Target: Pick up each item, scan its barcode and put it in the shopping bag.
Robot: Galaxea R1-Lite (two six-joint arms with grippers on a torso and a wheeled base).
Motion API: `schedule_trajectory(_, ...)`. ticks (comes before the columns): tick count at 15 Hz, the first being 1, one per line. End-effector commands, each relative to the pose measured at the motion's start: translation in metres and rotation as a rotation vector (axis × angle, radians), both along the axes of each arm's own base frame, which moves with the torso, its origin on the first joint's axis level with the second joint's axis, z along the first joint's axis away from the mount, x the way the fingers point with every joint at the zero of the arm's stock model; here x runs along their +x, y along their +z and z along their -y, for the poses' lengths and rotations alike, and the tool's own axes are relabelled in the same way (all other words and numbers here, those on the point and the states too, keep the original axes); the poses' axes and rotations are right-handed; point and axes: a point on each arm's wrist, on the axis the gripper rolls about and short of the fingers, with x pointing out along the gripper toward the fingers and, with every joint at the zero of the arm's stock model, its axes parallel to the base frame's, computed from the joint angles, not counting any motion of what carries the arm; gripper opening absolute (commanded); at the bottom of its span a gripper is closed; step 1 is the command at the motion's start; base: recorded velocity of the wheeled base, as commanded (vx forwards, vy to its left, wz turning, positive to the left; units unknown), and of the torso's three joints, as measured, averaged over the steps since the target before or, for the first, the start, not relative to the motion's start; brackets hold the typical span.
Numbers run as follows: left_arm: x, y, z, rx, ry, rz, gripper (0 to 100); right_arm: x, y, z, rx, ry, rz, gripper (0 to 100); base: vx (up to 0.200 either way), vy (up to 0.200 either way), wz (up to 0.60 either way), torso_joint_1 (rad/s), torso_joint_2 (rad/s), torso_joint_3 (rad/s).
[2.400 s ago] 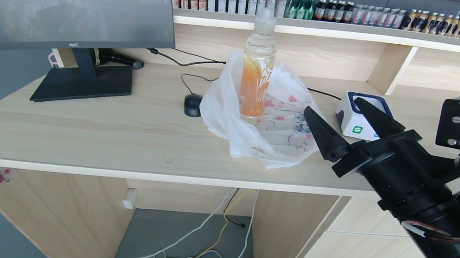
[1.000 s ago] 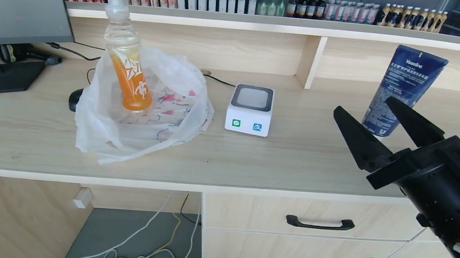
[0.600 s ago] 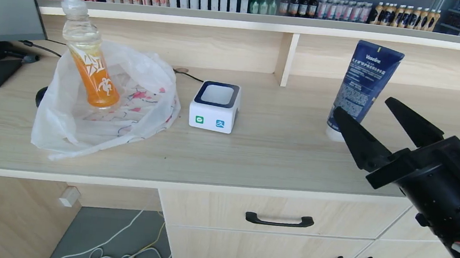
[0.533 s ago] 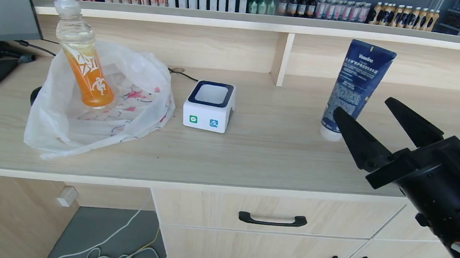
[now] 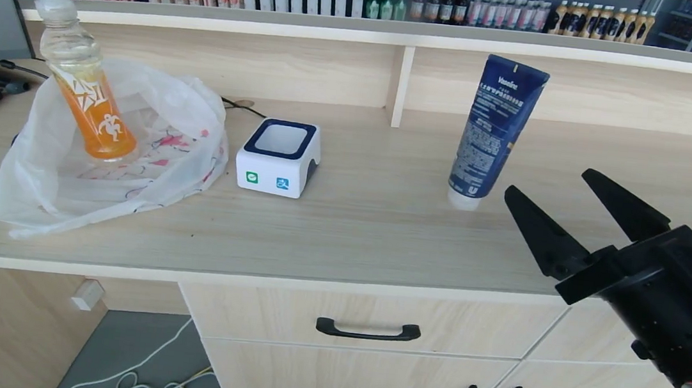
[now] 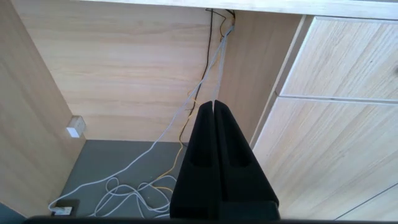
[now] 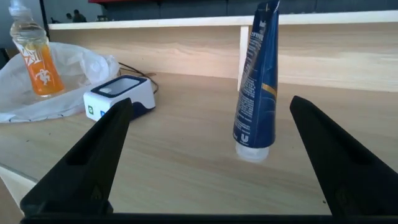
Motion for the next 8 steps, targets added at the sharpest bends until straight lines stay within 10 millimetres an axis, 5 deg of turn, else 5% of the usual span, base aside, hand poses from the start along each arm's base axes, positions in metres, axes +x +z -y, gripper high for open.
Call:
schedule_trajectory(1, 0.000, 0.000, 0.000, 0.000, 0.000, 0.000, 0, -0.001, 0.001, 0.000, -0.009, 0.002, -0.013, 100, 0.000, 0.000, 0.00, 0.000, 0.00, 0.000)
schedule_trajectory(4, 0.000, 0.000, 0.000, 0.000, 0.000, 0.000, 0, 0.012, 0.016, -0.005, -0.018, -0.012, -0.041, 100, 0.000, 0.000, 0.00, 0.000, 0.00, 0.000)
schedule_trajectory(8, 0.000, 0.000, 0.000, 0.000, 0.000, 0.000, 0, 0.030, 0.061, -0.009, -0.057, -0.033, -0.099, 100, 0.000, 0.000, 0.00, 0.000, 0.00, 0.000)
